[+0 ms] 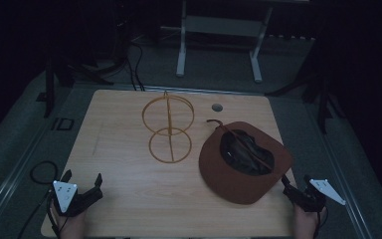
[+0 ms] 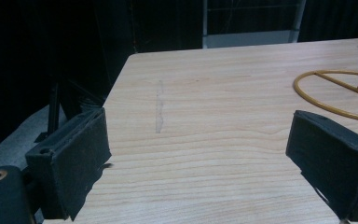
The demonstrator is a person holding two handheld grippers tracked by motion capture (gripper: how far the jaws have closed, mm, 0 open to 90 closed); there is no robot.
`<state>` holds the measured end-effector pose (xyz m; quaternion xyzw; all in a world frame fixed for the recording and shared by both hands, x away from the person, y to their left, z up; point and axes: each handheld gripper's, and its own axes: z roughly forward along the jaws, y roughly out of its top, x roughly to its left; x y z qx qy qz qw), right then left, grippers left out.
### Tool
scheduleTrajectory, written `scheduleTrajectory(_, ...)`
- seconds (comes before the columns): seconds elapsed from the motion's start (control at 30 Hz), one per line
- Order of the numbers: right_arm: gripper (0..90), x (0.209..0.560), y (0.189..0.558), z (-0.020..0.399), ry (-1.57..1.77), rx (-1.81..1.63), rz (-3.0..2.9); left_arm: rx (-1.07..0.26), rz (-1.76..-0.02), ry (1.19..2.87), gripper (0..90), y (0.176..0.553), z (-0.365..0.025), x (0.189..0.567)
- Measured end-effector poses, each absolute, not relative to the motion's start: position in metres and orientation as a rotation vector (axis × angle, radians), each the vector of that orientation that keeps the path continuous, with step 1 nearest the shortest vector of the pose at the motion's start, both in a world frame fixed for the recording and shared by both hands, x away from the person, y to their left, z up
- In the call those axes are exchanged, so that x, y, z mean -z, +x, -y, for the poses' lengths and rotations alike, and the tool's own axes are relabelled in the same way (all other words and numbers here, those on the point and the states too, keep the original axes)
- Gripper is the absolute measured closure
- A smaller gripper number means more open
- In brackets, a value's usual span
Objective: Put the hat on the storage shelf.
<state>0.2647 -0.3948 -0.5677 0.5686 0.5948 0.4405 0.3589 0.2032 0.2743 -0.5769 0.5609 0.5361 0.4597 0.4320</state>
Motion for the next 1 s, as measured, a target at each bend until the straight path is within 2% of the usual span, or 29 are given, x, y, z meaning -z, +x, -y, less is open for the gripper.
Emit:
scheduleTrajectory(0.4,13.2,0.565,0.264,0.4,1.468,-1.173,-1.538,-1.118,-1.32,1.396,6.6,0.203,-0.27,0.576)
scheduleTrajectory(0.57,13.2,0.553,0.265,0.399,1.461,-1.185,-1.569,-1.102,-1.311,1.404,6.5,0.204,-0.267,0.576)
scheduleTrajectory(0.77,13.1,0.51,0.28,0.389,1.397,-1.186,-1.634,-1.059,-1.274,1.404,6.6,0.204,-0.261,0.575)
scheduleTrajectory(1.0,13.0,0.485,0.308,0.371,1.457,-1.101,-1.774,-1.06,-1.218,1.467,6.6,0.204,-0.25,0.573)
